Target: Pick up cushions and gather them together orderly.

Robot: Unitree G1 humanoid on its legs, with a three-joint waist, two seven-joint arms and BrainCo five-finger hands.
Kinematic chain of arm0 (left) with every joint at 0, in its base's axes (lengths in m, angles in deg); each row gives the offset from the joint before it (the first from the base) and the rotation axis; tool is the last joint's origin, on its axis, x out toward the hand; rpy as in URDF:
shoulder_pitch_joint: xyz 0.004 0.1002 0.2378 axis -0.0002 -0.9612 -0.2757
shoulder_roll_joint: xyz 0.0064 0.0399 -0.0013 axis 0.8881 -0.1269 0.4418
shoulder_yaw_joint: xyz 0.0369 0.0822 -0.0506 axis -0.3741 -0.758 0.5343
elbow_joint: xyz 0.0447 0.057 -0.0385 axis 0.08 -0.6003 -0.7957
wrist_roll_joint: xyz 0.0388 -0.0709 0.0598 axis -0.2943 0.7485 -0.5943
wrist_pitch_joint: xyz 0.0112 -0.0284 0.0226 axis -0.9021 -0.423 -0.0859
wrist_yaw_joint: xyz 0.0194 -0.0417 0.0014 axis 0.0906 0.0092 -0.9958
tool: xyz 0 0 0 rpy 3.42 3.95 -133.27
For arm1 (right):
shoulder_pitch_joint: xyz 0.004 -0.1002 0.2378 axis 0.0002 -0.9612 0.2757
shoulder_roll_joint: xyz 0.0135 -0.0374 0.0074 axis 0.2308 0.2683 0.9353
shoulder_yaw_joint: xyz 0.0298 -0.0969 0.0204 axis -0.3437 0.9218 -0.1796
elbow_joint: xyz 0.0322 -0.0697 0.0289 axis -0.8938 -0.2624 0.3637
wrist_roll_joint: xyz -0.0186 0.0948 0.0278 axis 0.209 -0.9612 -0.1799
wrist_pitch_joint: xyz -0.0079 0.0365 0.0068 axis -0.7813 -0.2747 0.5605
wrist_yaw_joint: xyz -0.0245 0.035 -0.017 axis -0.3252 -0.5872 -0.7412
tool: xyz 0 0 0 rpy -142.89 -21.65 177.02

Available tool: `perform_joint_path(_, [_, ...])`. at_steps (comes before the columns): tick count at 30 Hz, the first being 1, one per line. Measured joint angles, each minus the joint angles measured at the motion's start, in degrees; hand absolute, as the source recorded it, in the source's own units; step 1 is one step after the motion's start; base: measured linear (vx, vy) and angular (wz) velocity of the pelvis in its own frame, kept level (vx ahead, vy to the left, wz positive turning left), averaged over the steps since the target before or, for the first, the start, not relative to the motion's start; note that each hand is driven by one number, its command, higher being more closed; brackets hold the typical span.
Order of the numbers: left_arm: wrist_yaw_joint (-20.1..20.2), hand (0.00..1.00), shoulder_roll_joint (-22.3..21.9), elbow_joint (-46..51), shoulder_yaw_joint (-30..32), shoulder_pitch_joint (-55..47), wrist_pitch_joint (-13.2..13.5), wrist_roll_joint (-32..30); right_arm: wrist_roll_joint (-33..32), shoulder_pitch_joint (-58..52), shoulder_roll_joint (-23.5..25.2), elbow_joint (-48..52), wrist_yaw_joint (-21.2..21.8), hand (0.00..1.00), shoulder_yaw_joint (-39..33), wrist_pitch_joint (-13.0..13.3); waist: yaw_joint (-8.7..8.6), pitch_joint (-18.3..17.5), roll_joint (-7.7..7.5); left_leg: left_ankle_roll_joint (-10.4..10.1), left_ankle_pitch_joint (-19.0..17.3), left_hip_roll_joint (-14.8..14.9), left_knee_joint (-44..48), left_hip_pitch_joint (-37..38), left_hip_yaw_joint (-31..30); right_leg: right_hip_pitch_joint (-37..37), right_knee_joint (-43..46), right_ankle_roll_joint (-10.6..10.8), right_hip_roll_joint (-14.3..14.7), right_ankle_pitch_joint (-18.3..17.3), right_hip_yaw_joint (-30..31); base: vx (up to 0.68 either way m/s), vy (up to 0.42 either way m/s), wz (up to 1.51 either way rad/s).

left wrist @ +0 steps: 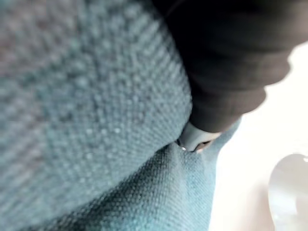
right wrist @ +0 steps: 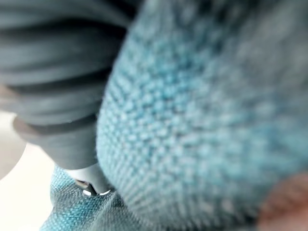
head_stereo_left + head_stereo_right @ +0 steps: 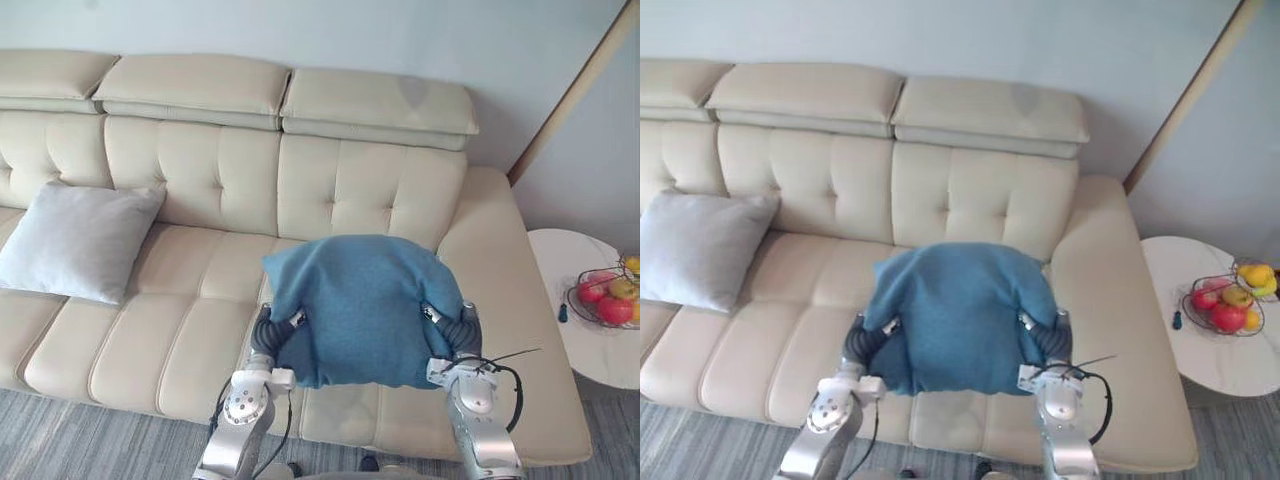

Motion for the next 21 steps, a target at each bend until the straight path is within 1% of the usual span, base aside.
perform_joint_path(3, [-1.2,1.0,0.0,0.9,0.1,0.4,0.0,-0.2,0.7,1.6,0.0,0.0,-1.0,1.0,0.5,0.0,0.0,-0.4,0.22,0.1,0.0,0.0,-0.9,-0.4,1.8,-1.5,-0.3,0.2,0.3,0.4,1.9,-0.02,0.027,-0.33])
perform_joint_path(5, [-2.6,1.0,0.0,0.9,1.2,2.3,0.0,-1.0,1.9,4.6,0.0,-0.1,-1.8,1.0,1.2,-0.2,0.07,-0.6,0.42,0.1,0.3,0.3,-0.8,-2.5,3.4,-4.5,-0.1,0.3,0.6,1.1,3.5,-0.04,0.009,-0.42])
perform_joint_path(7, [-5.0,1.0,0.0,0.8,2.7,6.2,0.0,-1.2,2.4,8.7,0.1,-0.1,-3.6,1.0,2.7,-0.5,0.7,-0.4,0.5,0.2,0.9,0.5,-0.6,-5.8,5.1,-8.8,0.7,0.0,0.9,2.0,5.0,-0.1,-0.014,-0.44])
perform_joint_path(9, [-7.2,1.0,0.0,0.7,3.5,11.0,0.0,-1.2,2.5,12.7,0.2,-0.2,-5.4,1.0,2.7,-0.6,1.39,-0.3,0.76,0.3,1.0,0.9,1.2,-9.5,5.9,-12.7,2.1,0.1,1.0,2.5,6.0,-0.11,-0.035,-0.31])
perform_joint_path(12, [-10.8,1.0,0.0,-1.1,4.4,20.0,0.0,-1.9,2.6,19.4,0.1,-0.4,-8.8,1.0,2.6,-0.7,2.43,0.1,1.23,0.3,1.0,1.4,3.3,-14.1,6.8,-17.7,4.5,0.0,1.0,2.6,6.4,-0.08,-0.034,-0.1])
perform_joint_path(15, [-14.8,1.0,1.6,-6.6,5.6,32.8,0.0,-2.5,3.9,30.4,-0.3,-3.7,-13.4,1.0,2.0,-0.6,2.48,0.5,1.52,0.7,1.3,1.5,5.1,-19.4,6.7,-23.2,7.0,-0.2,0.7,2.7,6.2,-0.12,-0.026,0.07])
perform_joint_path(16, [-16.4,1.0,2.8,-9.0,5.6,38.6,0.1,-2.9,4.2,35.4,-0.9,-5.6,-15.4,1.0,1.5,-0.6,2.53,1.0,1.59,0.9,2.0,1.5,5.6,-21.9,6.4,-25.3,7.1,-0.4,0.6,3.3,6.0,-0.16,-0.023,0.13])
perform_joint_path(18, [-18.1,1.0,5.2,-12.3,5.5,48.0,0.1,-3.4,4.5,43.0,-1.0,-7.3,-17.8,1.0,-0.3,-0.6,2.54,3.8,1.75,0.9,3.0,1.4,5.6,-24.3,5.5,-27.3,7.1,-0.5,0.4,3.8,5.5,-0.15,-0.032,0.21])
perform_joint_path(20, [-18.8,1.0,7.0,-15.5,5.6,55.4,0.2,-4.0,4.7,48.9,-1.5,-9.2,-20.0,1.0,-1.1,-0.5,2.48,4.4,1.78,0.7,4.7,1.2,4.8,-27.8,4.9,-30.9,7.1,-0.8,0.3,4.8,4.9,-0.13,-0.05,0.22])
perform_joint_path(21, [-19.6,1.0,8.0,-17.7,5.6,59.3,0.4,-4.5,5.0,52.5,-1.5,-11.1,-21.1,1.0,-2.0,-0.5,2.51,5.5,1.8,0.6,5.6,1.2,4.3,-29.1,4.8,-32.3,7.0,-1.2,0.2,5.2,4.7,-0.1,-0.058,0.14])
